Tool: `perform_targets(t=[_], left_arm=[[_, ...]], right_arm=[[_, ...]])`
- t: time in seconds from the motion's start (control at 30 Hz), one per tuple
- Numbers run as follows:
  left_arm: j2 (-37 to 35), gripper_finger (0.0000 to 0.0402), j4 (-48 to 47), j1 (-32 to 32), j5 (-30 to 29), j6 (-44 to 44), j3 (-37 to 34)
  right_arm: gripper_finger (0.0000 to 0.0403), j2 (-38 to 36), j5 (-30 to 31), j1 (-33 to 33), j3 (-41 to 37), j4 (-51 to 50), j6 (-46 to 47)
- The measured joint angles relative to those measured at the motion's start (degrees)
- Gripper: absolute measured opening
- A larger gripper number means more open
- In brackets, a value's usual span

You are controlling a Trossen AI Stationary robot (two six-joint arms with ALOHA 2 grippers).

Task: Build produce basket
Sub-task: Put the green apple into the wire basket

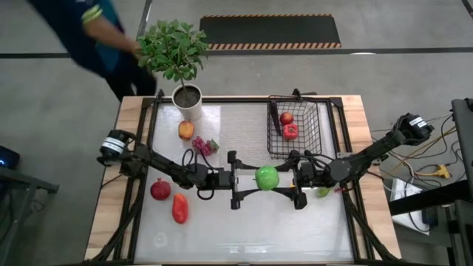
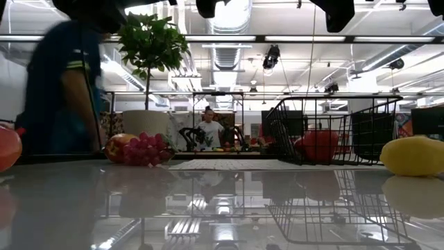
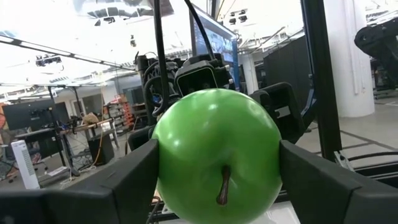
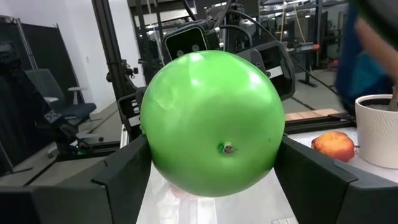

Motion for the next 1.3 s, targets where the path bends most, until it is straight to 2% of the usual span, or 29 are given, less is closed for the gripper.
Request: perform_targets(t=[0.17,0.3,0.4,0.47,0.6,0.9,0.97,1.17,1.3], left_arm=[[0.06,0.0275,-0.36,0.05,-0.21,-0.02,0.0],[-0.02,0.0274,-2.8,0.15,-1.54,-0.19,0.09],[-1.04,0.0273,-7.18,0.24,-3.69,-2.39,0.13],[-2.14,0.0273,-10.77,0.38,-4.52,-3.89,0.48],[-3.85,0.0273,-14.75,0.39,-4.72,-5.85,0.81],[-6.61,0.0273,-21.14,1.57,-4.74,-6.7,4.72],[-6.6,0.0273,-25.93,2.46,-4.68,-8.09,7.49],[-6.22,0.0273,-49.76,6.96,-4.49,-13.75,17.55],[-5.89,0.0273,-58.9,10.4,-1.7,-15.33,22.55]], right_arm=[[0.0339,-0.37,0.22,0.0,0.0,-1.29,0.39],[0.037,-2.56,0.55,-0.04,0.02,-6.95,-1.37],[0.0375,-6.68,0.32,0.22,0.21,-17.23,-5.16],[0.0375,-10.18,0.12,0.37,1.18,-28.53,-6.16],[0.0376,-16.4,0.33,0.33,4.09,-47.95,-1.43],[0.0376,-26.35,-0.07,0.33,6.39,-70.06,7.25],[0.0376,-28.24,-1.47,0.34,6.43,-73.0,8.07],[0.0376,-33.07,-8.24,0.37,5.26,-74.99,8.01],[0.0376,-35.39,-12.07,0.37,5.03,-75.38,6.98]])
